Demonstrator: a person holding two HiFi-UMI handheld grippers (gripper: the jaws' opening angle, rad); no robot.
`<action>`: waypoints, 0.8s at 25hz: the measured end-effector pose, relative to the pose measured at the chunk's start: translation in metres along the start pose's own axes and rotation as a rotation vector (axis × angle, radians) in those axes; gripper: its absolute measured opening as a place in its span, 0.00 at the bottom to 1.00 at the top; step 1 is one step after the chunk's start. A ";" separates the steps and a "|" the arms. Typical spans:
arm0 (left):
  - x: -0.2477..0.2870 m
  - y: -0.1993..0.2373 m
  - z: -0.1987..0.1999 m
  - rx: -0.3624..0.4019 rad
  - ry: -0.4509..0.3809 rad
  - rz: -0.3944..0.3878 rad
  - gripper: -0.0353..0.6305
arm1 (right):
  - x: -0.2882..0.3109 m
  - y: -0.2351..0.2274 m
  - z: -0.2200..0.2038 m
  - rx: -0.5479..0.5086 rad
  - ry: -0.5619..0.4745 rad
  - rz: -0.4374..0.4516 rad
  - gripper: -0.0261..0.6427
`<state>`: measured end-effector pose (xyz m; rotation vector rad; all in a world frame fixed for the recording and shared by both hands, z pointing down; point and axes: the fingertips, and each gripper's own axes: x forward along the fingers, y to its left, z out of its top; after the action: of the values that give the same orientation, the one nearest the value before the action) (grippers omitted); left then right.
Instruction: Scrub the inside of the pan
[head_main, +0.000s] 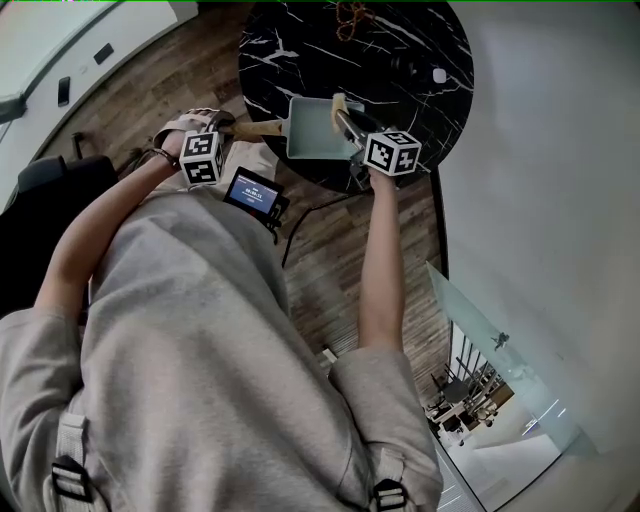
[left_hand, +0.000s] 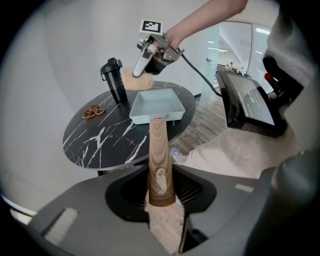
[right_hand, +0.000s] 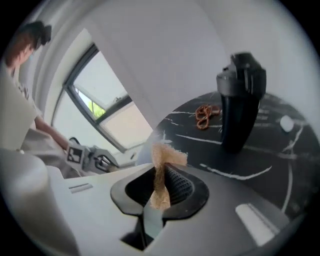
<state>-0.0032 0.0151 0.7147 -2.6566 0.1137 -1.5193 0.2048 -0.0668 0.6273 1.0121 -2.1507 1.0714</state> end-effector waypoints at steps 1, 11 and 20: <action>0.000 0.001 0.000 0.003 0.002 0.002 0.24 | -0.003 -0.011 0.000 -0.142 0.044 -0.087 0.13; 0.003 0.005 -0.005 -0.041 0.021 0.024 0.24 | 0.008 -0.065 -0.070 -1.170 0.776 -0.271 0.13; 0.000 0.015 -0.007 -0.110 0.024 0.055 0.24 | 0.025 -0.085 -0.079 -1.199 0.889 -0.288 0.13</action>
<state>-0.0101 -0.0003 0.7164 -2.6939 0.2780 -1.5725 0.2683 -0.0451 0.7251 0.1564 -1.3830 -0.0625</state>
